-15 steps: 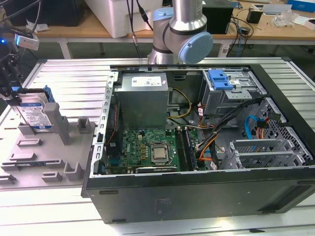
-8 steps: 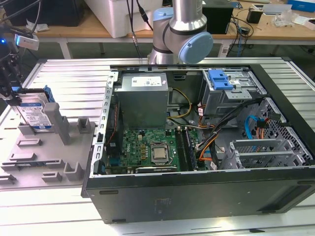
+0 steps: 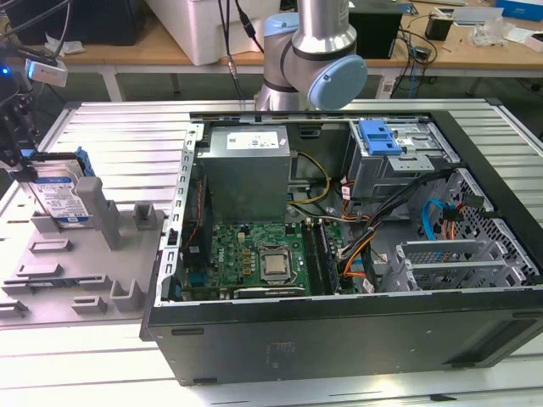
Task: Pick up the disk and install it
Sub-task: 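Pick up the disk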
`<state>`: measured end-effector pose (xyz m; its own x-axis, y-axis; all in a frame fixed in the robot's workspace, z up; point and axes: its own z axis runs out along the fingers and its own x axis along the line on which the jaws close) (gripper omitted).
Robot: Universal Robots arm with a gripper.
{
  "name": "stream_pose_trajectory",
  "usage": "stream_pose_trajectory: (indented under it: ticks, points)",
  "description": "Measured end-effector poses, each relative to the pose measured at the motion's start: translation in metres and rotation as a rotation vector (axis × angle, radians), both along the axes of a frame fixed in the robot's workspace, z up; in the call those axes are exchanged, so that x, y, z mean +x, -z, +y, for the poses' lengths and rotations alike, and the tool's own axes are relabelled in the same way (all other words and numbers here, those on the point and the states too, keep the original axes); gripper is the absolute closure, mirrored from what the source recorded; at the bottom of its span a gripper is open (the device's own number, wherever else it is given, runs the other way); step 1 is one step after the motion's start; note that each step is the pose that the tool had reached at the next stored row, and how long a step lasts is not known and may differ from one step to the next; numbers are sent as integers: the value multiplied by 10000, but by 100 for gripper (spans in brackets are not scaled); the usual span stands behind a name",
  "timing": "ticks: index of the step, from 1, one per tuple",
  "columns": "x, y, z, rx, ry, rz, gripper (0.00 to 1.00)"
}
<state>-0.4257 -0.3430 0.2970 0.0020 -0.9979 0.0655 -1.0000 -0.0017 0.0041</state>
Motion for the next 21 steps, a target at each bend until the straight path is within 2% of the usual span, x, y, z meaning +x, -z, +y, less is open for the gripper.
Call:
stream_pose_trajectory:
  ticks: [21]
  points:
    - [-14, -8, 0, -1, -11, -17, 63]
